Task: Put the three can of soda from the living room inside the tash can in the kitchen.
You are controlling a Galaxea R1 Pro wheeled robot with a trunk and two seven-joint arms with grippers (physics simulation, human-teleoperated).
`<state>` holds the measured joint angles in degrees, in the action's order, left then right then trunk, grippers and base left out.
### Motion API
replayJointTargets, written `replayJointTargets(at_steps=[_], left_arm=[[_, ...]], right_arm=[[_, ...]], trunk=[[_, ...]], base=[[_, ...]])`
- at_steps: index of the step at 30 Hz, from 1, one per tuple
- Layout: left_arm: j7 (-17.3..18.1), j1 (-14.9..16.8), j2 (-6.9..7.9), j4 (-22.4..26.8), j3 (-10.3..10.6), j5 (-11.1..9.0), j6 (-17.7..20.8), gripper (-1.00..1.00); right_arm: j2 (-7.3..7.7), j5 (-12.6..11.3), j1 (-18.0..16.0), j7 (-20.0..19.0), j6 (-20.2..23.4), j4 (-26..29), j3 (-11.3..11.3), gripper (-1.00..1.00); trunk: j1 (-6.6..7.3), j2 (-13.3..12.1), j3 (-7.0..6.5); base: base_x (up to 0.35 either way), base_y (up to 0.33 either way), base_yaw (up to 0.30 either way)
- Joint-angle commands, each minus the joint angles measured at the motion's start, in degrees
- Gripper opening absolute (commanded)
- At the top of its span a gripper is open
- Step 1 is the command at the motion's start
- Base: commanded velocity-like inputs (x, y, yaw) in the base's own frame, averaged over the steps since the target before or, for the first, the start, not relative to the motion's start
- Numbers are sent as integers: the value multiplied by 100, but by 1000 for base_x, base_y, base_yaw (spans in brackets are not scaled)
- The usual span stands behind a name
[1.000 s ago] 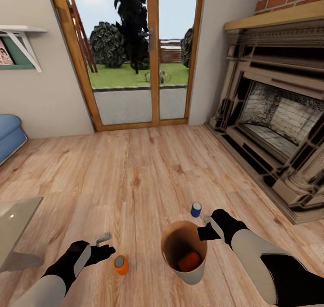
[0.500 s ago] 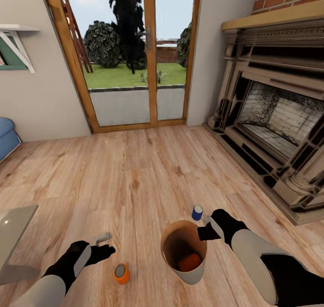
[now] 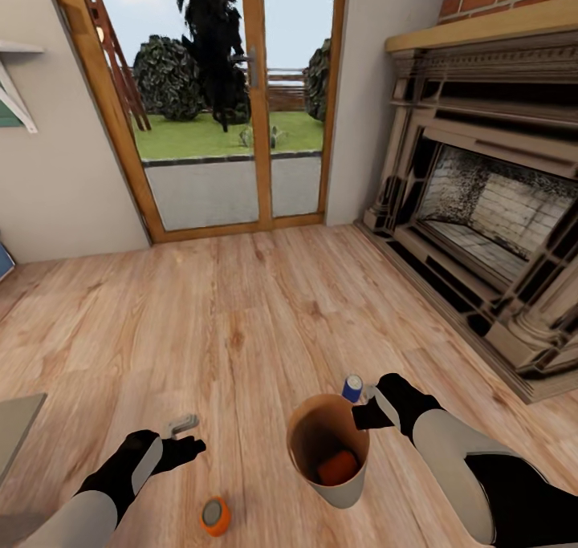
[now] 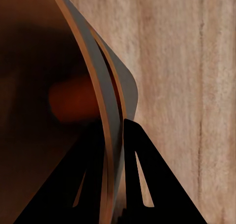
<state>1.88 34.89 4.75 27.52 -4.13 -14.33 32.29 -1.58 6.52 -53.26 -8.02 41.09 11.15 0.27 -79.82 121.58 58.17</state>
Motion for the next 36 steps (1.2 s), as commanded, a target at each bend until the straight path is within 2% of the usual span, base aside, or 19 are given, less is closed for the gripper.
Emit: replayJointTargets(at_steps=[1, 36], left_arm=[[-1, 0, 0, 0, 0, 0, -3, 100], [-4, 0, 0, 41, 0, 0, -12, 100]], right_arm=[[-1, -81, -2, -27, 4, 1, -36, -100], [8, -81, -9, -34, 9, 9, -44, -100]], trunk=[[0, 0, 0], [0, 0, 0]], base=[[80, 34, -6], [19, 9, 0]])
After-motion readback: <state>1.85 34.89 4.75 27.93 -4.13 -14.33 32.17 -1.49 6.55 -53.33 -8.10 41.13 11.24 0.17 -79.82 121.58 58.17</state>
